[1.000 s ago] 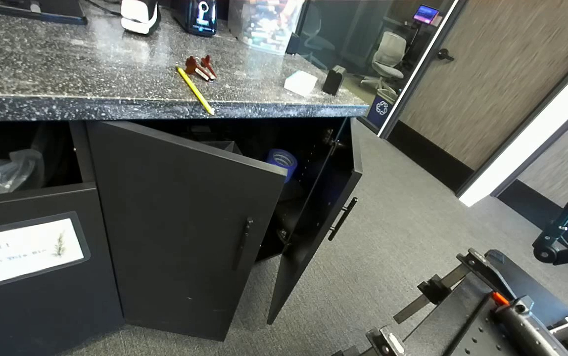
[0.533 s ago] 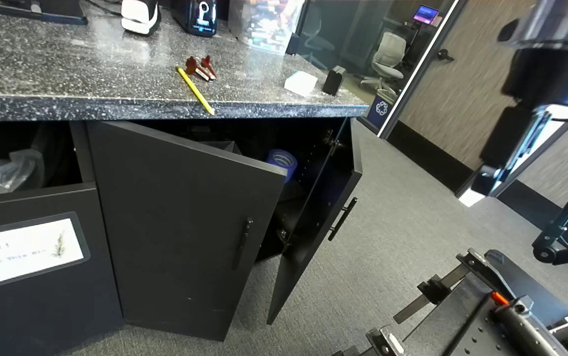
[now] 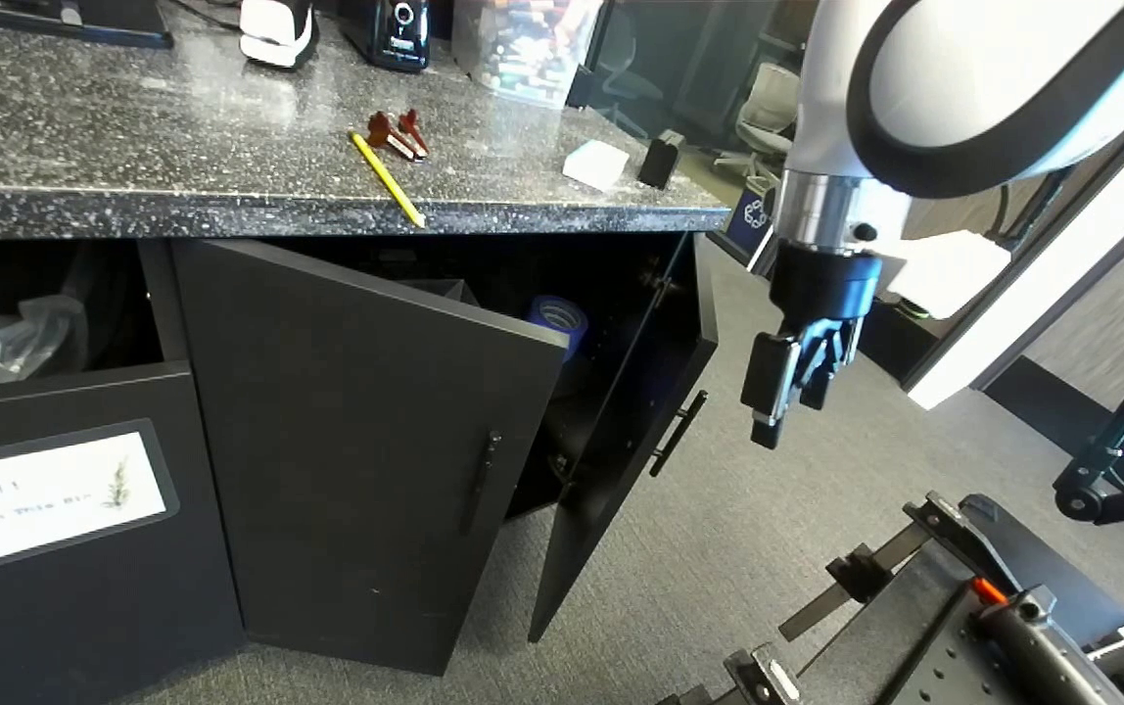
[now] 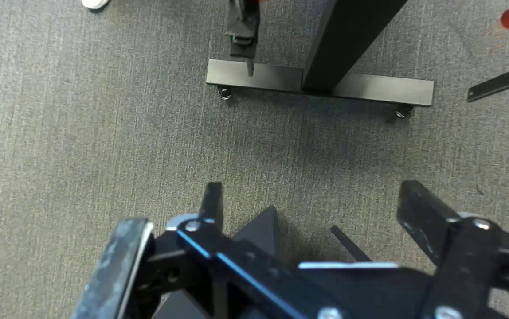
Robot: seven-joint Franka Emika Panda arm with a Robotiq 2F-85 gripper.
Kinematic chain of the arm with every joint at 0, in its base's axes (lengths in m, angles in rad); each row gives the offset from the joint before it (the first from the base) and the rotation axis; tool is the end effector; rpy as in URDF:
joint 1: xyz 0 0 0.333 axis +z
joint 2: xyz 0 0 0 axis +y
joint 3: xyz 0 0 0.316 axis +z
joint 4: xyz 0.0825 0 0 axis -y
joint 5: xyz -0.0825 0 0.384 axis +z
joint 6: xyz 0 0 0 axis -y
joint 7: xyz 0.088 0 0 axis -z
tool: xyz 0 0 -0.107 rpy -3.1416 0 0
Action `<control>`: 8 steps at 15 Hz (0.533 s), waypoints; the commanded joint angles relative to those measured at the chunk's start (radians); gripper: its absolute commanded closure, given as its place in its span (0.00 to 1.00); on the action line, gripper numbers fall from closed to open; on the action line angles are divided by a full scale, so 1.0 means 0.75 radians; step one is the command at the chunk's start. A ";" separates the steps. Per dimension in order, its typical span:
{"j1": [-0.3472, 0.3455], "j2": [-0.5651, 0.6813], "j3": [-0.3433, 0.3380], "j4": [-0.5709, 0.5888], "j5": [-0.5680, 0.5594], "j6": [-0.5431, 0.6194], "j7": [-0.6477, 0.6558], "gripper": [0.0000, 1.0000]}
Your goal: Close the right door of the cabinet
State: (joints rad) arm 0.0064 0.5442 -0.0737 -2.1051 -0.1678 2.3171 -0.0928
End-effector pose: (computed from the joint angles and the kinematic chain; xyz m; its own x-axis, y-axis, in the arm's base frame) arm 0.5357 -0.0412 0.1324 0.9290 0.1389 -0.3430 0.1781 -0.9803 0.0852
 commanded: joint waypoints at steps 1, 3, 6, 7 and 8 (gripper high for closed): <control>-0.012 0.112 -0.028 0.177 -0.055 -0.053 0.015 0.00; -0.017 0.164 -0.026 0.253 -0.045 -0.054 0.011 0.00; -0.011 0.273 -0.027 0.393 -0.047 -0.035 0.022 0.00; -0.012 0.306 -0.027 0.435 -0.045 -0.034 0.019 0.00; -0.018 0.357 -0.024 0.493 -0.035 -0.037 0.015 0.00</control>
State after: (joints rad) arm -0.0010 0.7089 -0.0962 -1.8675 -0.1794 2.3134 -0.0928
